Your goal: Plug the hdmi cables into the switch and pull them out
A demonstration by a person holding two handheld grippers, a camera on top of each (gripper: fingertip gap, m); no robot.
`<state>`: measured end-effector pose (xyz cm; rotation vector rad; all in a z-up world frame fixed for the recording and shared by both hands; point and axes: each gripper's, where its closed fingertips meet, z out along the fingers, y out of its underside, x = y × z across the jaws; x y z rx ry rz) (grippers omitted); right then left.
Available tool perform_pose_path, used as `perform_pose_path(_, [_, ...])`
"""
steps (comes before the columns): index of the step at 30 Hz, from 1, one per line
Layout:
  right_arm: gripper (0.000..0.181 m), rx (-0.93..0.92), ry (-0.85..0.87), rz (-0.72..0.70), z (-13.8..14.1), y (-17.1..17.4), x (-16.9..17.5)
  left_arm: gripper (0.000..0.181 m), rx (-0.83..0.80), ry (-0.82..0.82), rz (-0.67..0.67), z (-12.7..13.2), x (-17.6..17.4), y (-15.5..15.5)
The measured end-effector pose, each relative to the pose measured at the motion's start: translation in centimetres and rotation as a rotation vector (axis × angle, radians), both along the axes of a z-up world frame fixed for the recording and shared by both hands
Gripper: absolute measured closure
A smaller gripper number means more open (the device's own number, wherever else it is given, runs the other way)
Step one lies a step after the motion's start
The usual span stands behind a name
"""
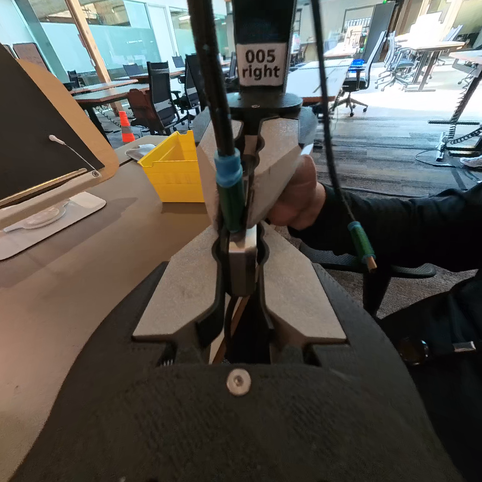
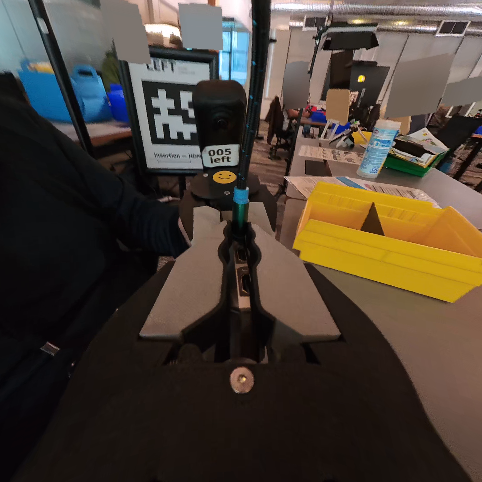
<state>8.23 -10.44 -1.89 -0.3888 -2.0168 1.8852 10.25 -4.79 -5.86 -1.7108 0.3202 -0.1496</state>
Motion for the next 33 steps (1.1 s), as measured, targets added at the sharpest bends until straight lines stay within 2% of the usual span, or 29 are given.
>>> perform_pose_path(7, [0.176,-0.188,-0.053,0.035,1.2,0.3,-0.4,0.161,0.015,-0.038,-0.004,0.8,-0.3,-0.4])
perform_pose_path(11, [0.174,-0.181,-0.133,0.016,1.0,0.3,-1.0,0.161,-0.012,-0.108,-0.010,0.8,-0.7,-0.4])
perform_pose_path(14, [0.174,-0.122,-0.139,0.003,1.0,0.3,-0.5,0.162,-0.019,-0.107,-0.018,0.9,-0.3,-0.4])
perform_pose_path(20, [0.158,0.096,-0.092,-0.106,0.0,1.2,0.1,0.162,-0.040,0.008,0.037,0.3,0.0,0.0])
perform_pose_path(27, [0.161,0.155,-0.092,-0.102,-0.4,1.6,0.6,0.162,-0.038,0.003,0.036,0.1,0.3,0.3])
perform_pose_path(30, [0.173,0.199,-0.097,-0.078,-1.2,0.9,0.9,0.158,-0.084,-0.024,0.011,-0.6,0.7,0.5])
perform_pose_path(33, [0.173,0.210,-0.059,-0.121,-1.6,0.7,0.0,0.150,-0.067,-0.006,0.075,-0.5,-0.4,0.7])
